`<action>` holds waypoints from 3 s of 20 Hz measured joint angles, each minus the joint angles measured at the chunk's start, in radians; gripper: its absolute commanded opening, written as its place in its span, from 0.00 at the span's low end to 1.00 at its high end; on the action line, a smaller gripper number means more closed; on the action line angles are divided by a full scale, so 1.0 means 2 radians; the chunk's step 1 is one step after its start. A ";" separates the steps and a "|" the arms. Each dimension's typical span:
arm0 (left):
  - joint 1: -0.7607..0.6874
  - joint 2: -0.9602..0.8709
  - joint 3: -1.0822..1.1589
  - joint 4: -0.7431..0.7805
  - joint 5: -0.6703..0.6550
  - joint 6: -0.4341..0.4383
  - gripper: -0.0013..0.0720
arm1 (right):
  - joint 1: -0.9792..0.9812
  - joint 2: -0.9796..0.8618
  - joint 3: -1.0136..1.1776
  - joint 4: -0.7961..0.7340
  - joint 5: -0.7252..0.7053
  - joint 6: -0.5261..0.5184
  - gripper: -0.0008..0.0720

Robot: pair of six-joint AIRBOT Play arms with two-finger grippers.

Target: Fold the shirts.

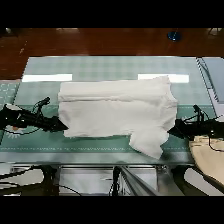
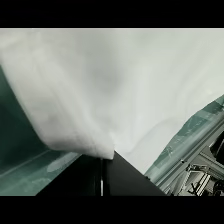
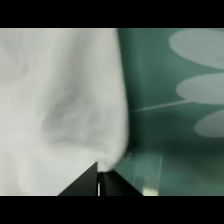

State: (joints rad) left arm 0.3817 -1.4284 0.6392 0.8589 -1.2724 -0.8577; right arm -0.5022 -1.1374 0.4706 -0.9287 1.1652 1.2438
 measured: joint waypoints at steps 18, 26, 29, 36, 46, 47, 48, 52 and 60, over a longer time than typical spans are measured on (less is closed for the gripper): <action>-0.017 0.015 0.192 -0.217 -0.015 -0.002 0.05 | 0.120 -0.019 0.229 0.221 -0.135 -0.065 0.03; -0.018 -0.007 0.221 -0.171 0.076 -0.025 0.06 | 0.131 -0.111 0.329 0.157 -0.169 -0.032 0.03; -0.022 -0.027 0.223 -0.162 0.091 -0.029 0.06 | 0.133 -0.129 0.336 0.143 -0.179 -0.027 0.03; -0.043 -0.058 0.224 -0.157 0.137 -0.029 0.06 | 0.142 -0.164 0.340 0.133 -0.204 -0.029 0.03; -0.062 -0.075 0.224 -0.143 0.210 -0.026 0.06 | 0.176 -0.201 0.340 0.127 -0.282 -0.043 0.04; -0.062 -0.076 0.224 -0.141 0.219 -0.025 0.08 | 0.176 -0.205 0.340 0.125 -0.285 -0.043 0.13; -0.063 -0.076 0.224 -0.140 0.224 -0.024 0.19 | 0.177 -0.208 0.340 0.124 -0.286 -0.044 0.25; -0.063 -0.076 0.224 -0.138 0.244 -0.021 0.68 | 0.178 -0.218 0.340 0.122 -0.282 -0.044 0.48; -0.009 -0.045 0.275 -0.069 0.220 -0.029 0.65 | 0.131 -0.173 0.413 0.030 -0.201 -0.014 0.62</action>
State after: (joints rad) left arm 0.3637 -1.5188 1.1889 0.7204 -0.8318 -0.9161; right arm -0.2401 -1.4826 1.2961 -0.8684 0.7639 1.2167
